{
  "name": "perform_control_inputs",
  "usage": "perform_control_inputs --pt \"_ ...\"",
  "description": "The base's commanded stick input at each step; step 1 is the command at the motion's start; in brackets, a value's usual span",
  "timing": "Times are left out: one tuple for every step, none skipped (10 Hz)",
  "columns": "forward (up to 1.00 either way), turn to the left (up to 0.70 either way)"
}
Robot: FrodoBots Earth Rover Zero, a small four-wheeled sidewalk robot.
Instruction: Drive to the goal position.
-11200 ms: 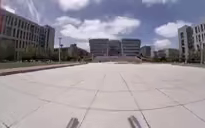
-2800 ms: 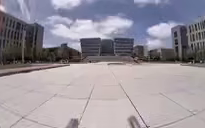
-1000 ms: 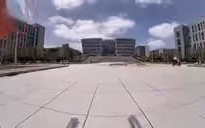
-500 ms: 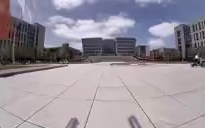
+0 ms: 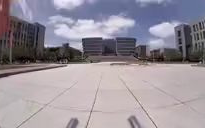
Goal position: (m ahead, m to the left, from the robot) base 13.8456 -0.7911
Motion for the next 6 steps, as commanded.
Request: perform_control_inputs --pt "0.7 0.0" --pt "0.7 0.0" --pt "0.7 0.0" --pt "0.7 0.0" --pt "0.7 0.0" --pt "0.7 0.0"
